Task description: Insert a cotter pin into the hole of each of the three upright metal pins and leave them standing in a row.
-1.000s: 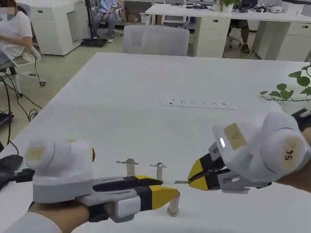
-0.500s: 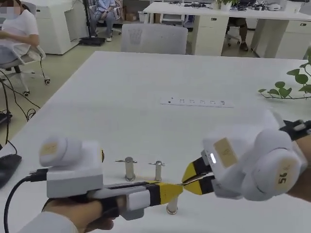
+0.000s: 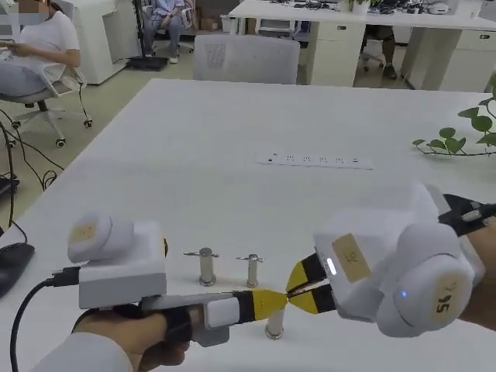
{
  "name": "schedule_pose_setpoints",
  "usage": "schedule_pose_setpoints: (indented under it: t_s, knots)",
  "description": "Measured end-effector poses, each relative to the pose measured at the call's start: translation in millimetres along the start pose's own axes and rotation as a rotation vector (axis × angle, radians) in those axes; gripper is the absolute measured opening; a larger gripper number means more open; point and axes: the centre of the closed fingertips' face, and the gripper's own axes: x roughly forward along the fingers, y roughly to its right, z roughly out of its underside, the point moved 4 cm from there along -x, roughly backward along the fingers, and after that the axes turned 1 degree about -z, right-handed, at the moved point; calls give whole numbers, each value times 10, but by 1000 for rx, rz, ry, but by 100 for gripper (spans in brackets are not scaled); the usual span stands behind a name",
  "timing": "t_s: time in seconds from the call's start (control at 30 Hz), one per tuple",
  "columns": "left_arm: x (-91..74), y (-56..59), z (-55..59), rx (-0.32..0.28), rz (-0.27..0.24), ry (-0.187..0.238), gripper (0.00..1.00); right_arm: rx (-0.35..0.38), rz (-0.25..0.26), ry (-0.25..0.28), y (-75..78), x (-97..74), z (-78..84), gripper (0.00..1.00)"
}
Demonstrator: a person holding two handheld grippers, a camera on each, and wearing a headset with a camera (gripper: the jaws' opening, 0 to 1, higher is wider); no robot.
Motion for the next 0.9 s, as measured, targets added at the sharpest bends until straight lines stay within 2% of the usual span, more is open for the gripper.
schedule_pose_setpoints:
  t_s: [0.23,0.3,0.37,0.47,0.57,0.63,0.9]
  knots:
    - [0,3,17,18,-6,-12,0,31,-8,-11,-4,8,30,6]
    - [-11,1,17,29,-7,-12,0,57,-4,-11,14,4,61,11]
    - [-23,6,23,53,-8,-17,0,95,-11,11,15,-5,80,12]
    - [-35,12,32,126,-12,-32,0,202,-46,63,-7,-1,105,12]
    - [-47,22,37,228,-13,-48,0,301,-71,125,-3,-17,120,12]
    - [-56,38,32,264,-5,-50,0,367,-99,166,-13,-28,125,12]
    - [-74,46,36,440,2,-85,0,477,-148,227,-30,-52,193,12]
